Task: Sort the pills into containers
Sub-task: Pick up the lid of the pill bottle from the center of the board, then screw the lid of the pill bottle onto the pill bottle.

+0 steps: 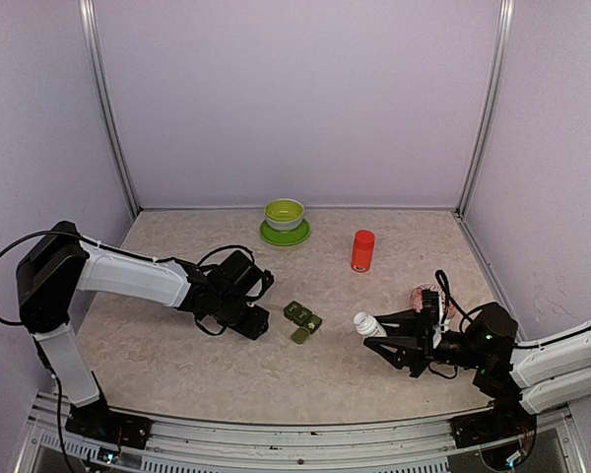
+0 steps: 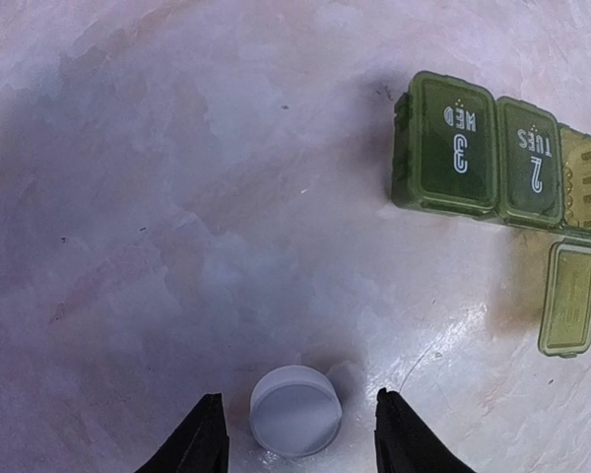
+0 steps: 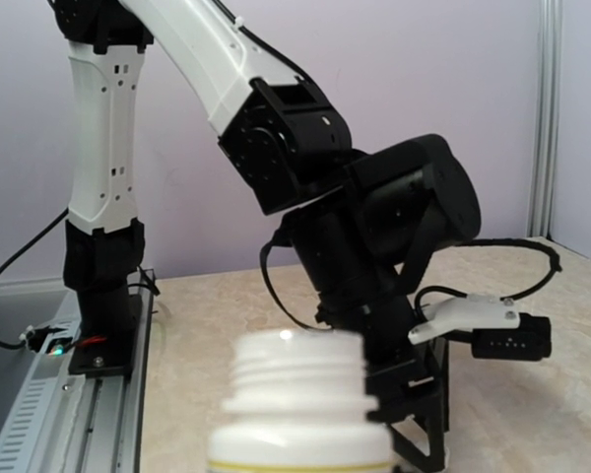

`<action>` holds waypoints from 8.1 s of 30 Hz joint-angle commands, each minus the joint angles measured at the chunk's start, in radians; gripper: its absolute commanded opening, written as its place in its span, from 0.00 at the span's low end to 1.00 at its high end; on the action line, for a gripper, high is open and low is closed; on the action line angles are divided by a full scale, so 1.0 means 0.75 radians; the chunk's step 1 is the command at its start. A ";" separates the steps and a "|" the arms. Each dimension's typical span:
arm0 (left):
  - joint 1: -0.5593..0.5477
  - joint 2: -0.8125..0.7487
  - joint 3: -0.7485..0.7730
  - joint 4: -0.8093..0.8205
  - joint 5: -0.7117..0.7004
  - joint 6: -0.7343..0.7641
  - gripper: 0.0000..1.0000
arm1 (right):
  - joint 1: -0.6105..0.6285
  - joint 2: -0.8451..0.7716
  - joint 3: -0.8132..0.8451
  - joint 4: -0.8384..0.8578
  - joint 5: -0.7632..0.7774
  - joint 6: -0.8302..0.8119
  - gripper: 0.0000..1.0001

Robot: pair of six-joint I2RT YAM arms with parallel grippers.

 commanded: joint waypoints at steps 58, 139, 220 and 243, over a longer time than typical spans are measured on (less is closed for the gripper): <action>-0.133 -0.454 -0.008 0.305 0.727 -0.193 0.21 | 0.036 0.194 0.206 -0.119 0.075 -0.169 0.24; -0.241 -0.348 -0.047 0.557 0.860 -0.270 0.28 | 0.249 0.213 0.339 -0.226 0.434 -0.247 0.23; -0.337 -0.535 -0.257 1.203 0.611 -0.461 0.99 | 0.294 0.417 0.552 -0.368 0.574 -0.068 0.23; -0.346 -0.580 -0.259 1.119 0.530 -0.419 0.99 | 0.294 0.296 0.530 -0.472 0.720 -0.115 0.23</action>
